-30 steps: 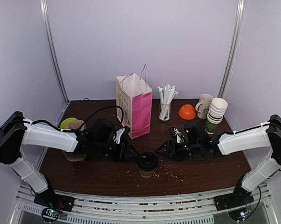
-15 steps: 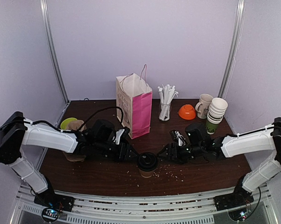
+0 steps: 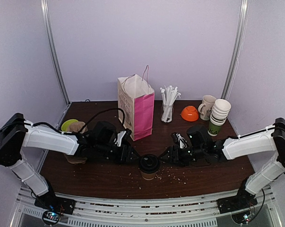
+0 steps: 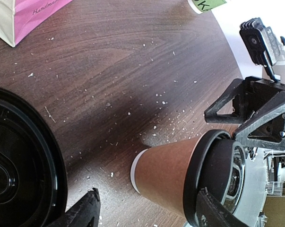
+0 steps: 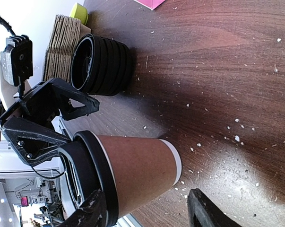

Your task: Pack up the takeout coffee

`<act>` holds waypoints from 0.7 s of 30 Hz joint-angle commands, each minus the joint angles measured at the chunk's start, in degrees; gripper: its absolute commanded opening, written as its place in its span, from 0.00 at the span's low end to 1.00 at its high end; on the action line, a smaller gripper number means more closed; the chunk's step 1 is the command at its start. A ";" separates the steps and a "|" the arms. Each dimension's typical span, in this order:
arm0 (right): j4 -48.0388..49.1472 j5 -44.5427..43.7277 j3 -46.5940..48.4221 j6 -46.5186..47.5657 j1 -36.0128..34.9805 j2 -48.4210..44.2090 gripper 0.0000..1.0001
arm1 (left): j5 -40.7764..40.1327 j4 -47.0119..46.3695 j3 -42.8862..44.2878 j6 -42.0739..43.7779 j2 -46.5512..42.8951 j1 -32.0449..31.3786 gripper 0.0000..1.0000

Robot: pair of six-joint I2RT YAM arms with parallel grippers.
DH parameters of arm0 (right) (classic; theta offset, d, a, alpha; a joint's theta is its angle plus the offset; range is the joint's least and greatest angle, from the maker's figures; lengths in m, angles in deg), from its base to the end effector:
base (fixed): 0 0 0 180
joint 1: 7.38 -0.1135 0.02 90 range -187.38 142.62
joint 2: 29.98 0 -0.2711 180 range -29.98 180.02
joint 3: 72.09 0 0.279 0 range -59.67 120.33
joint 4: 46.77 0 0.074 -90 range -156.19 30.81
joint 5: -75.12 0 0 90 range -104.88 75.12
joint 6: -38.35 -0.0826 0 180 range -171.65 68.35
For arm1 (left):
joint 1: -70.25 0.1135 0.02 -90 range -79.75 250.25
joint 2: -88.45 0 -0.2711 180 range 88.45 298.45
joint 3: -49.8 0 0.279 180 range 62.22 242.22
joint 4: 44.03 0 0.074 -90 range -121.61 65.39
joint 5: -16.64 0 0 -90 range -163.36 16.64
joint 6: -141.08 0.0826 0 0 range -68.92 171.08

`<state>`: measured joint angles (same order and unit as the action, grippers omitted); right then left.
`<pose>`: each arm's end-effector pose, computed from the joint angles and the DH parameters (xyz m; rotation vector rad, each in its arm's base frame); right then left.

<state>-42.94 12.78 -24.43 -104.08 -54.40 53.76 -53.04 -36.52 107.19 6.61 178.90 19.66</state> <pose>0.2040 0.2752 0.1401 -0.2168 2.4648 1.4218 0.2134 -0.3049 0.1339 0.3468 2.5402 -1.1766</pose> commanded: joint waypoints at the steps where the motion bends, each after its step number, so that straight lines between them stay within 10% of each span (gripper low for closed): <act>1: -2.41 -0.69 -0.38 1.02 -0.68 2.20 0.58 | 1.08 -2.14 -1.35 0.18 1.56 0.05 0.72; 21: -12.19 -7.09 0.04 4.78 -4.35 6.32 0.49 | 2.52 -5.54 -5.21 -0.90 5.65 -0.92 0.61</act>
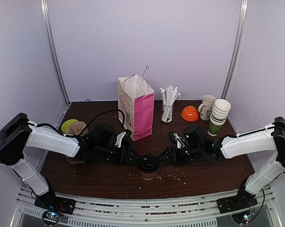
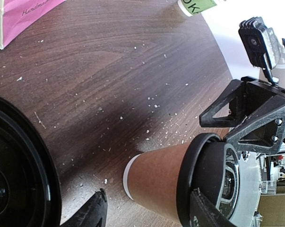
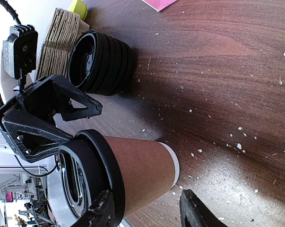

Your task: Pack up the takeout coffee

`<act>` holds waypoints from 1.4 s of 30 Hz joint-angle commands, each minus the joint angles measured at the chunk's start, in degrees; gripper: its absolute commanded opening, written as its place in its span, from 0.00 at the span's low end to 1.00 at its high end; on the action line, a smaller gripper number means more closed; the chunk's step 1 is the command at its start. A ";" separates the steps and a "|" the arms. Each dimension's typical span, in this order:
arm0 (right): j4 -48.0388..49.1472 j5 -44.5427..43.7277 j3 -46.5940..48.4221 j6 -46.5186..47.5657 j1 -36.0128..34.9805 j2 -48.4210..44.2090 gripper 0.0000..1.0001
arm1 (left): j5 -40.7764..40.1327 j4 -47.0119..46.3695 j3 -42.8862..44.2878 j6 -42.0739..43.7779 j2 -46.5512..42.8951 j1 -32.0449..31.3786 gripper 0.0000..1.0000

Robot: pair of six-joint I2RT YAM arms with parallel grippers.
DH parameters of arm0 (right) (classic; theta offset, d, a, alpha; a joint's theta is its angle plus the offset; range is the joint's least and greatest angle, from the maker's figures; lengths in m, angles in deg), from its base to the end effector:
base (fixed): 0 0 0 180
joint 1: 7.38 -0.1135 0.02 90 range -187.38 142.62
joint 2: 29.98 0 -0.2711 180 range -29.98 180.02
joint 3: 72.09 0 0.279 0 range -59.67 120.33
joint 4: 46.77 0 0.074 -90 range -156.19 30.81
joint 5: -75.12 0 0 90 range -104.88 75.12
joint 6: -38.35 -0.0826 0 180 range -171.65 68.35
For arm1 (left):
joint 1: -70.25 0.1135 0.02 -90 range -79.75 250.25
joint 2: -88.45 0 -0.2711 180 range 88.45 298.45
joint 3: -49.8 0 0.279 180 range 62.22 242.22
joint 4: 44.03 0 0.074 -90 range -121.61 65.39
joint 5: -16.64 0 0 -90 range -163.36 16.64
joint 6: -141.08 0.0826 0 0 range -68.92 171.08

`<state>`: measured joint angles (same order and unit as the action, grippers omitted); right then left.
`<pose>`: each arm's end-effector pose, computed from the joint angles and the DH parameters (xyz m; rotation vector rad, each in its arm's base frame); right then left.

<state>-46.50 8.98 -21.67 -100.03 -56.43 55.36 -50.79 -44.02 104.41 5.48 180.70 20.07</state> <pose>0.2040 0.2861 0.1390 -0.2884 2.4708 1.3190 0.2129 -0.3049 0.1222 0.3469 2.5029 -1.2535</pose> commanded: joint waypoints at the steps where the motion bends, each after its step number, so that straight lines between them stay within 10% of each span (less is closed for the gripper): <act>1: -8.64 -3.28 -2.68 0.63 -2.40 4.59 0.49 | 0.36 1.99 -2.54 0.34 3.82 -1.33 0.61; 9: -7.41 -2.88 -2.88 -0.34 -2.49 2.75 0.53 | 0.14 3.64 -2.74 1.89 2.90 -1.33 0.59; 26: -15.73 -11.82 7.51 1.24 -1.68 -5.29 0.73 | -5.33 14.21 6.94 5.38 -6.12 -1.33 0.98; 42: -0.57 0.74 5.54 -1.98 -1.65 -1.14 0.67 | -0.87 10.06 8.04 4.59 -3.75 -1.42 0.77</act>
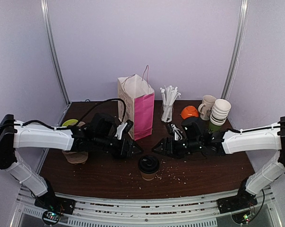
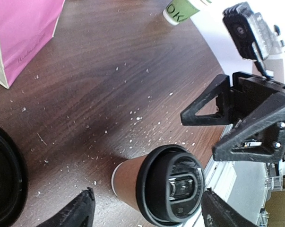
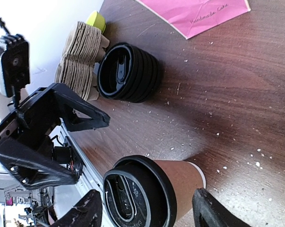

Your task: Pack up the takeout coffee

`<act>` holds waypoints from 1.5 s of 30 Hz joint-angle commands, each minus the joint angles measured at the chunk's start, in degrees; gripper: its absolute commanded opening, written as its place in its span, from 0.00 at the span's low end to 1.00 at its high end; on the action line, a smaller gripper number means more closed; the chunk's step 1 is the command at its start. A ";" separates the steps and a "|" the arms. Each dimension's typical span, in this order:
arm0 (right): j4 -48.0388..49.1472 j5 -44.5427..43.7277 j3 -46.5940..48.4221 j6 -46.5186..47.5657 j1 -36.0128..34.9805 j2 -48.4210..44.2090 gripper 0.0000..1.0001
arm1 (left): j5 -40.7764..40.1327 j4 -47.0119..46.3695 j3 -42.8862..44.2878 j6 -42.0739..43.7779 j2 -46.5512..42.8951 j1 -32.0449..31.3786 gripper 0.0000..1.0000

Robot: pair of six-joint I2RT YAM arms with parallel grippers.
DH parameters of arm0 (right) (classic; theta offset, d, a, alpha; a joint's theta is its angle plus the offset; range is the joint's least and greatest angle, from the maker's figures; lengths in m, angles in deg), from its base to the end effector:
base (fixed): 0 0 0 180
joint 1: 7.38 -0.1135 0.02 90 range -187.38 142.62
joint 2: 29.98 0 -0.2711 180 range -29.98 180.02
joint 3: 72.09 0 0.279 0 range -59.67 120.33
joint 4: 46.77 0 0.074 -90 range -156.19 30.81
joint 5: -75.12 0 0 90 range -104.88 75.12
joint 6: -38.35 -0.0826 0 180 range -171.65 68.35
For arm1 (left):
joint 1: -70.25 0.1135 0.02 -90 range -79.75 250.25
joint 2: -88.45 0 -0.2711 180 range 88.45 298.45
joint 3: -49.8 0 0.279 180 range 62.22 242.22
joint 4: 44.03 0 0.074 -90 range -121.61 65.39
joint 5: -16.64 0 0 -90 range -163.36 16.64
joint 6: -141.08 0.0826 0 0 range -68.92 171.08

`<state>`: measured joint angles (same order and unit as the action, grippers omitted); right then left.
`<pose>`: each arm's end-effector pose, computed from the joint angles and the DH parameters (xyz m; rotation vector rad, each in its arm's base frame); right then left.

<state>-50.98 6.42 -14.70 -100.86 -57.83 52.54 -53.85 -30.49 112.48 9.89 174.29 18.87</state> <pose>0.2118 0.3035 0.1898 -0.2868 2.3705 1.3490 0.2148 -0.3130 0.1834 0.4312 2.4389 -1.1882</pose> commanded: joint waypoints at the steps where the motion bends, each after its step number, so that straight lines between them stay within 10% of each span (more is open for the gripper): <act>1: 4.13 3.56 -1.68 -1.23 -0.26 2.02 0.67 | 2.46 -3.82 -0.19 0.07 3.26 -0.22 0.75; 18: 6.30 3.99 -9.37 -2.77 -0.32 4.61 0.59 | 4.48 -8.33 -5.17 -1.20 7.03 -0.91 0.54; 29: -3.56 0.10 -3.42 2.07 -0.26 -2.04 0.72 | 3.96 -4.51 -0.56 0.62 2.59 -1.07 0.94; 45: -36.94 -17.50 22.65 21.26 -8.51 5.09 0.79 | -16.27 -1.04 -7.51 1.55 -16.63 -1.03 0.98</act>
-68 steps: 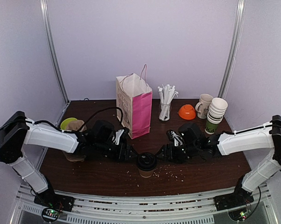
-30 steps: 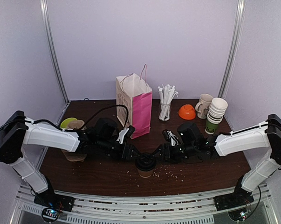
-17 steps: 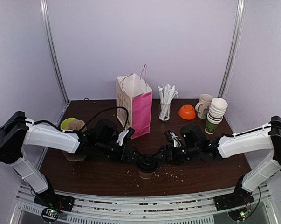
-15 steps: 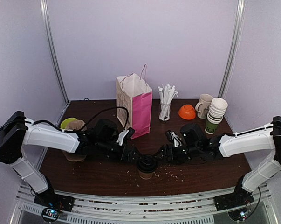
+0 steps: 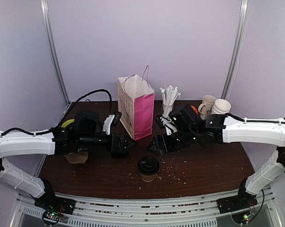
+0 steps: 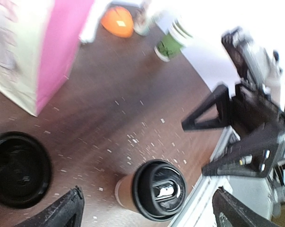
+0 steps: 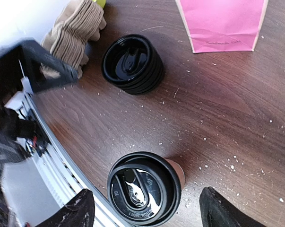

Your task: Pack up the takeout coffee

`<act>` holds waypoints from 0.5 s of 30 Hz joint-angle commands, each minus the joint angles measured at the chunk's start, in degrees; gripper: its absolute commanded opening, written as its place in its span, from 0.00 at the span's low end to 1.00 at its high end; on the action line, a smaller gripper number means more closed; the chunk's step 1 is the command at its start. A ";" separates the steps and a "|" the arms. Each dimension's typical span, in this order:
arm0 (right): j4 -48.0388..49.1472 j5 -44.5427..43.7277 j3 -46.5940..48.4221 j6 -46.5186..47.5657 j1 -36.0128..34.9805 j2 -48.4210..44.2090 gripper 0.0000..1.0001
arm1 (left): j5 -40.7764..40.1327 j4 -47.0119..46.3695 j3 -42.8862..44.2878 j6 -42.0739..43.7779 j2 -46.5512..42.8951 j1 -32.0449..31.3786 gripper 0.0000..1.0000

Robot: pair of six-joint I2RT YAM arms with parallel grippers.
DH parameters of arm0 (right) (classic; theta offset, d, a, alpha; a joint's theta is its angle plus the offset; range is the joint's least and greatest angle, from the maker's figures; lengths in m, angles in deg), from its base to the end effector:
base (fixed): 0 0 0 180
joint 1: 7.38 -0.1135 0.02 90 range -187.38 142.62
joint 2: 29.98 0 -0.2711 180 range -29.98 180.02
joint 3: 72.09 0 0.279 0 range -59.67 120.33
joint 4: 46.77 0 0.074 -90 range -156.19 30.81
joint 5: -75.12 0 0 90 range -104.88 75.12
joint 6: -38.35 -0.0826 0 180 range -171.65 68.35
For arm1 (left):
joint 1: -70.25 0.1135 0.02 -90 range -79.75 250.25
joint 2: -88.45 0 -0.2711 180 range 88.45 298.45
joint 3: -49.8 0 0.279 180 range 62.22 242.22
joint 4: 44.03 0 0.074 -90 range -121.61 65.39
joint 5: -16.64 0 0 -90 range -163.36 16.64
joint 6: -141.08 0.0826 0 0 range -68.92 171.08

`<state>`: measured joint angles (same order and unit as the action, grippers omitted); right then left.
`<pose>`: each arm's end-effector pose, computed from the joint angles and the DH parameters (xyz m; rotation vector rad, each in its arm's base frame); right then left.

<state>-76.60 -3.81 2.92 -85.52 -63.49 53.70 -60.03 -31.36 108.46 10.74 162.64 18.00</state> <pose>0.2028 0.3304 0.2444 -0.5844 2.3799 1.0026 0.1998 -0.2892 0.2267 0.3959 2.2557 -1.1729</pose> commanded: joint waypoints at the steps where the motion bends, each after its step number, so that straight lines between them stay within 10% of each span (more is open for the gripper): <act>1: -12.19 -7.98 6.50 6.17 -3.83 5.09 0.80 | -11.12 -0.04 -4.32 0.60 -6.50 -0.14 0.98; 15: -20.15 -13.42 17.76 6.94 -10.13 16.37 0.88 | -13.80 1.76 -10.65 0.97 -11.20 -0.13 0.98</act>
<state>-92.64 -14.62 18.15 -79.82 -72.85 68.91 -72.54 -28.69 99.06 10.74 153.13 18.00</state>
